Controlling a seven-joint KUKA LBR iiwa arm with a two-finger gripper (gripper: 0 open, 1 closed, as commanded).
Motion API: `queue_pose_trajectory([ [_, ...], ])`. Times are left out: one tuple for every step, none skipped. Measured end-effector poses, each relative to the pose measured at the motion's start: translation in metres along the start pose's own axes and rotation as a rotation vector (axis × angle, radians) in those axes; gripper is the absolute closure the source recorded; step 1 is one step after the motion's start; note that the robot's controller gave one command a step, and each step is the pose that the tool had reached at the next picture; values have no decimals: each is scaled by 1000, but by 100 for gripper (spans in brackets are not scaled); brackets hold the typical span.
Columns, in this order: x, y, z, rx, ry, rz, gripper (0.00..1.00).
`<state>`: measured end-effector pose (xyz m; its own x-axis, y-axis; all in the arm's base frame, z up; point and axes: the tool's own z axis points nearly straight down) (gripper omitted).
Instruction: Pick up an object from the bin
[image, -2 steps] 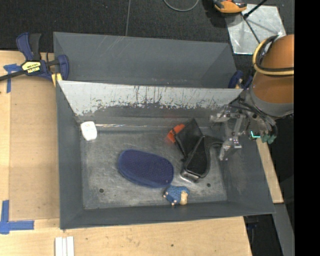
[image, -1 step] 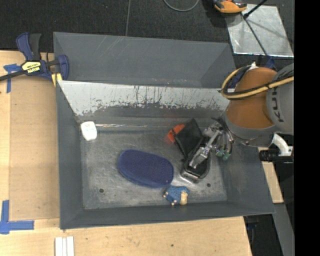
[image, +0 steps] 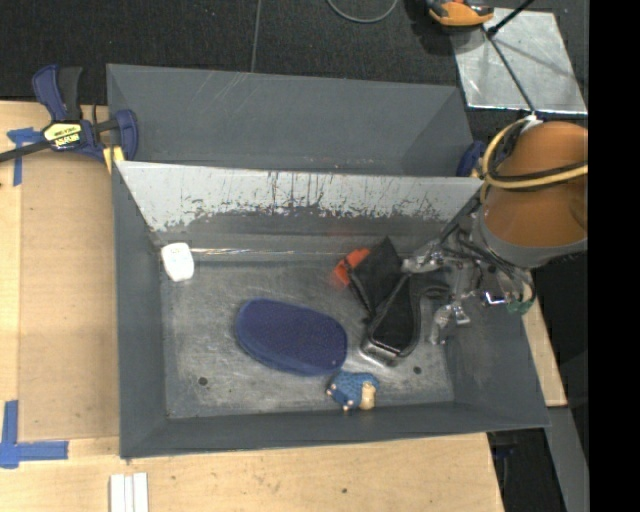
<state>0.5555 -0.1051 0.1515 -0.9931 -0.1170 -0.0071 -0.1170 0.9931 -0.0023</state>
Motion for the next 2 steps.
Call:
queue_pose_trajectory([
  [-7,27,20,-4,5,-542,0],
  [-17,25,77,-1,-2,-995,0],
])
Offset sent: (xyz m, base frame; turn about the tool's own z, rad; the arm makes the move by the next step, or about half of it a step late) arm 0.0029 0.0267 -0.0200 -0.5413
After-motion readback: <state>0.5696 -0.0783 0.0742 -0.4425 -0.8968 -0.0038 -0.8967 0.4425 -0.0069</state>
